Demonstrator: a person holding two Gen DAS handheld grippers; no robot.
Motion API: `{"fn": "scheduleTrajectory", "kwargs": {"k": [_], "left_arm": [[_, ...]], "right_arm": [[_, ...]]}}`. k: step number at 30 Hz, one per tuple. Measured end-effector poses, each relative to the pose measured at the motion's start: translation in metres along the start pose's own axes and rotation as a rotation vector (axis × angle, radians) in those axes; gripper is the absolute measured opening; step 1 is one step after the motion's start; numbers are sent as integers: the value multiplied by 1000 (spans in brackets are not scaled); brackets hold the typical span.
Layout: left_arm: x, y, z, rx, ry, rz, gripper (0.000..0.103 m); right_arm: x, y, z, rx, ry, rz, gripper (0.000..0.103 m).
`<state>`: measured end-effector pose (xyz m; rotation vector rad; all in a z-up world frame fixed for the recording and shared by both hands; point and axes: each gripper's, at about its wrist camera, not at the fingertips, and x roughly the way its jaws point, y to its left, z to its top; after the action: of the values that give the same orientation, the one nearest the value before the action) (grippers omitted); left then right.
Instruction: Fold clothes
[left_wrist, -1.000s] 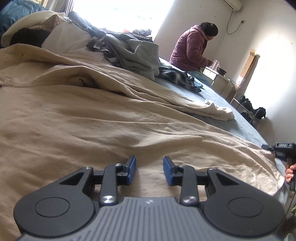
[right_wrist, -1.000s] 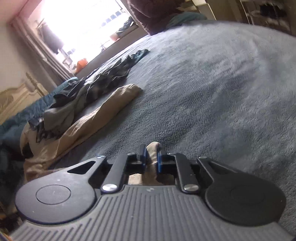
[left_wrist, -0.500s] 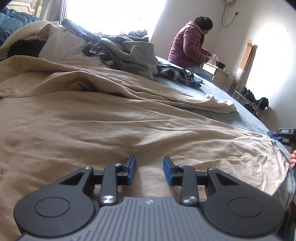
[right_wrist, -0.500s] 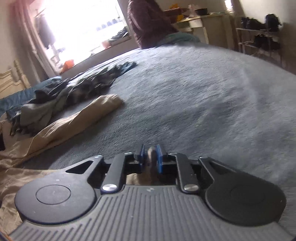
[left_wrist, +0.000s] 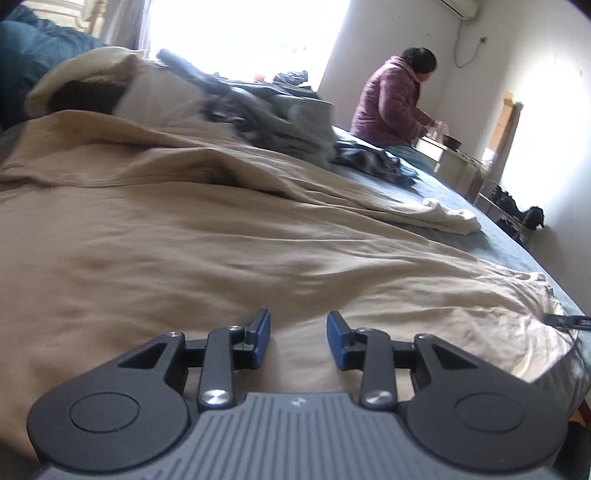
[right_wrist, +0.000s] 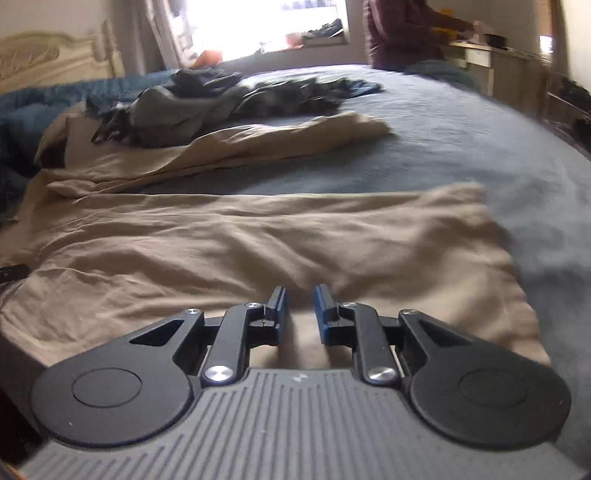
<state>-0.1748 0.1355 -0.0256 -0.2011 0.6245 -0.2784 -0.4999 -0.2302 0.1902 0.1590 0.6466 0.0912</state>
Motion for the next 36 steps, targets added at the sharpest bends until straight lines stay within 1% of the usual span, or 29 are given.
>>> {"fn": "scheduleTrajectory", "kwargs": {"k": [2, 4, 5, 6, 7, 8, 9, 10, 12, 13, 16, 18, 20, 24, 26, 27, 29, 32, 34, 35, 36], "left_arm": [[-18, 29, -5, -54, -8, 19, 35], [-37, 61, -12, -134, -22, 33, 34], [-47, 76, -15, -176, -32, 36, 34], [-57, 88, -18, -202, -44, 59, 34], [-67, 99, -20, -229, -56, 83, 34], [-76, 111, -22, -256, -68, 106, 34], [-85, 119, -23, -277, -85, 122, 35], [-93, 126, -23, -297, -102, 136, 38], [-104, 134, -20, -312, -135, 150, 45], [-108, 136, -18, -314, -154, 154, 45], [-110, 135, -6, -316, -198, 132, 46], [-106, 133, 4, -316, -207, 105, 46], [-97, 127, 15, -284, -206, 84, 47], [-64, 106, 47, -185, -157, 85, 47], [-45, 98, 67, -159, -136, 76, 48], [-36, 96, 77, -167, -132, 69, 48], [-18, 99, 97, -215, -112, 37, 48], [16, 116, 127, -347, -66, -45, 49], [43, 130, 141, -442, -39, -83, 51], [58, 136, 149, -486, -22, -100, 51], [72, 141, 154, -517, -7, -101, 51]], "right_arm": [[-22, -29, -9, 104, -13, -75, 13], [-47, -53, -16, 190, -18, -156, 13], [-56, -58, -17, 209, -14, -195, 13], [-65, -63, -17, 228, -11, -232, 12], [-71, -61, -17, 225, -6, -257, 14], [-74, -54, -15, 204, 1, -310, 15], [-75, -45, -13, 168, 0, -343, 17], [-77, -36, -10, 144, -14, -343, 17], [-75, -18, -4, 149, -51, -273, 17], [-71, -5, -1, 148, -66, -224, 17], [-43, 39, 13, 76, -78, -99, 17], [-25, 62, 15, 39, -52, -43, 17], [-12, 75, 14, 36, -30, 0, 17], [-7, 87, 13, 53, -22, 21, 17], [-9, 89, 17, 57, -30, 42, 17], [-10, 91, 21, 58, -37, 53, 17], [-9, 94, 30, 53, -49, 72, 17], [-1, 96, 48, 57, -66, 112, 18], [8, 96, 60, 80, -74, 147, 25], [15, 94, 67, 98, -77, 168, 27], [23, 92, 73, 118, -76, 187, 29]]}}
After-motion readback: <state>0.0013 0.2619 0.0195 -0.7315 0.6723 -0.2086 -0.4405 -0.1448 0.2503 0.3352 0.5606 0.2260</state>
